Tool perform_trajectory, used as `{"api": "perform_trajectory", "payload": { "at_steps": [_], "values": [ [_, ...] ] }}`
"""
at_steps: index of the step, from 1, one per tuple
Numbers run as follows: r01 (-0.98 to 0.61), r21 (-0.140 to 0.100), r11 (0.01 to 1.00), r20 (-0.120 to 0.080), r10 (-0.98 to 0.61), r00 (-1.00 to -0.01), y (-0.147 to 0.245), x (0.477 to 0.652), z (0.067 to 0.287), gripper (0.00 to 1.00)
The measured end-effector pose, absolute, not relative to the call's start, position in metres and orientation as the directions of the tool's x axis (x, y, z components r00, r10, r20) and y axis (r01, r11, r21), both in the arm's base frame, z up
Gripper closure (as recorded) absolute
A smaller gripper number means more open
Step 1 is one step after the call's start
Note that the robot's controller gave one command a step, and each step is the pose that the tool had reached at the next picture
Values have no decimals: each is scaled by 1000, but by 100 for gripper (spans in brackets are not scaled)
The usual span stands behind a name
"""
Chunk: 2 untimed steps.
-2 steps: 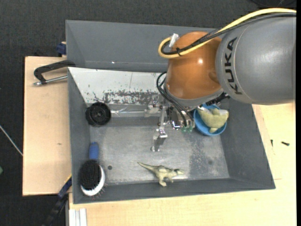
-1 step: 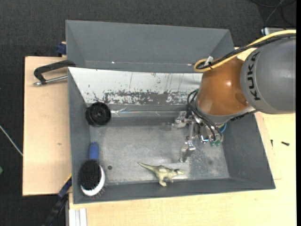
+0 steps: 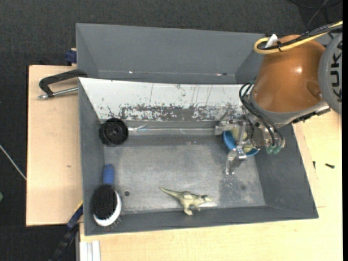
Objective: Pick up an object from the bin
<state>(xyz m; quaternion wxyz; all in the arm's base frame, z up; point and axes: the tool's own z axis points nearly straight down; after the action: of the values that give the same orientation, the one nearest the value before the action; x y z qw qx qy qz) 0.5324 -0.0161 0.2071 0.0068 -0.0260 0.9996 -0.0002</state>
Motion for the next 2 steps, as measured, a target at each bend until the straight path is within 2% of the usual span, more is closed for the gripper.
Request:
{"api": "perform_trajectory", "payload": {
  "at_steps": [1,2],
  "values": [
    [32,0,999,-6,32,-999,-107,576,70,0],
    [29,-4,1000,-11,29,-1000,-107,577,77,100]
  ]
}}
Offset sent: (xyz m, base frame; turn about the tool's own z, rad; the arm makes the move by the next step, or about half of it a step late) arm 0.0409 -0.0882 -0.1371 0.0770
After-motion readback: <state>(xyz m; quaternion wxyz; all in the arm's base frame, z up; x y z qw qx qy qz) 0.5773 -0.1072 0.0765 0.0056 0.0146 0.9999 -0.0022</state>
